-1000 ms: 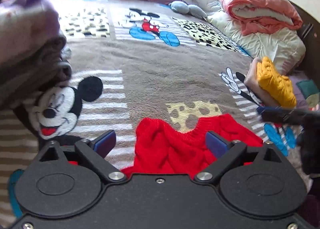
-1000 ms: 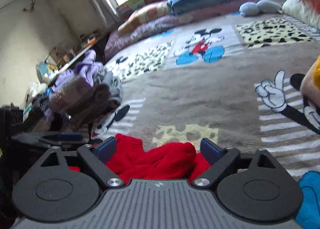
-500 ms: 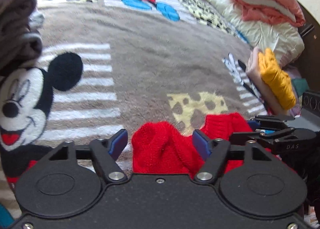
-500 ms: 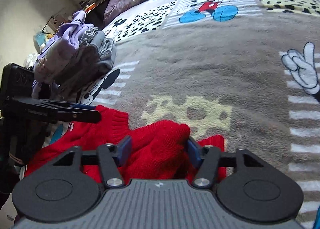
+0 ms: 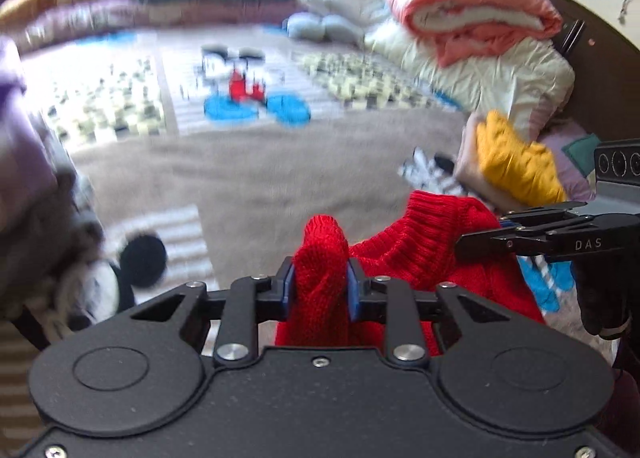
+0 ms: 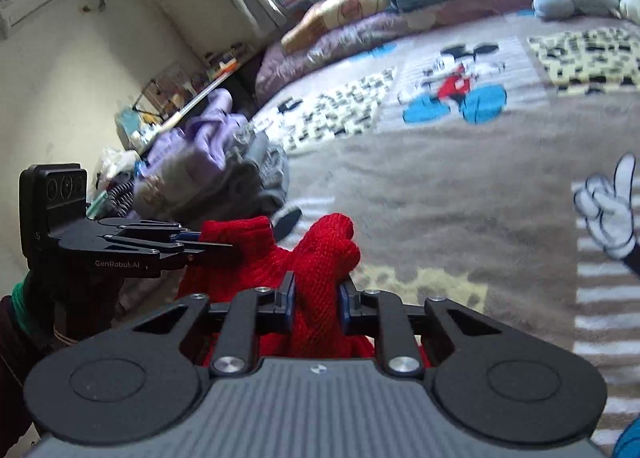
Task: Fold clothes
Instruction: 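Lower both tools onto the red sweater and close both on its edges, then lift the red sweater with both tools and shake it open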
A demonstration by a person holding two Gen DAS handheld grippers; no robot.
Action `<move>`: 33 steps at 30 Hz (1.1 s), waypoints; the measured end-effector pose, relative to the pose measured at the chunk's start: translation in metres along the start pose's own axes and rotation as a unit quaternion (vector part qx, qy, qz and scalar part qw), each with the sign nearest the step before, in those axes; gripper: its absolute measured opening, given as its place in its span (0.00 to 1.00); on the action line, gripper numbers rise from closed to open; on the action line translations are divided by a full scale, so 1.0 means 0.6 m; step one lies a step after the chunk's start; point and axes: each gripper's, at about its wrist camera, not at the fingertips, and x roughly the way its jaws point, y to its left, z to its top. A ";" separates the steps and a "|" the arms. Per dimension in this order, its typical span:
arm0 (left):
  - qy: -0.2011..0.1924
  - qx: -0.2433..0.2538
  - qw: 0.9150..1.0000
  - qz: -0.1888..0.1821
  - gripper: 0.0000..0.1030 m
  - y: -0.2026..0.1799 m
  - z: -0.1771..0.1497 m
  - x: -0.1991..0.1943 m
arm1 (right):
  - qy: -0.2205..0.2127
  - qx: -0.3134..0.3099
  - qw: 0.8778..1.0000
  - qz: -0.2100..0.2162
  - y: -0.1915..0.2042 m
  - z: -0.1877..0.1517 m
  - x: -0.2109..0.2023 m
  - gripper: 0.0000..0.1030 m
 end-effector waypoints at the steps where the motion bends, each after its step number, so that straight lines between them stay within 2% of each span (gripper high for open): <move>1: -0.010 0.004 1.000 0.003 0.22 -0.006 0.010 -0.012 | -0.008 -0.006 1.000 0.001 0.009 0.010 -0.012 0.21; 7: -0.071 0.030 0.996 0.033 0.22 -0.040 0.069 -0.084 | -0.055 -0.039 0.998 -0.001 0.063 0.083 -0.080 0.21; 13: -0.133 0.050 0.987 0.073 0.21 -0.066 0.141 -0.132 | -0.096 -0.075 0.992 -0.016 0.109 0.160 -0.119 0.20; 15: -0.161 0.057 0.981 0.091 0.21 -0.076 0.165 -0.147 | -0.120 -0.080 0.989 -0.020 0.120 0.186 -0.132 0.20; 19: -0.251 0.079 0.958 0.114 0.21 -0.101 0.193 -0.190 | -0.196 -0.096 0.976 -0.023 0.137 0.232 -0.167 0.19; 21: -0.276 0.094 0.948 0.129 0.21 -0.111 0.188 -0.199 | -0.226 -0.106 0.968 -0.020 0.145 0.242 -0.181 0.19; 22: -0.282 0.098 0.945 0.133 0.21 -0.113 0.180 -0.197 | -0.231 -0.113 0.966 -0.025 0.145 0.238 -0.180 0.20; 25: -0.266 0.111 0.948 0.137 0.21 -0.115 0.122 -0.168 | -0.229 -0.134 0.963 -0.049 0.136 0.202 -0.164 0.20; 30: -0.184 0.115 0.968 0.128 0.21 -0.123 -0.047 -0.102 | -0.152 -0.115 0.980 -0.063 0.084 0.061 -0.105 0.20; 33: -0.150 0.116 0.974 0.126 0.21 -0.135 -0.142 -0.084 | -0.112 -0.104 0.986 -0.064 0.076 -0.039 -0.094 0.20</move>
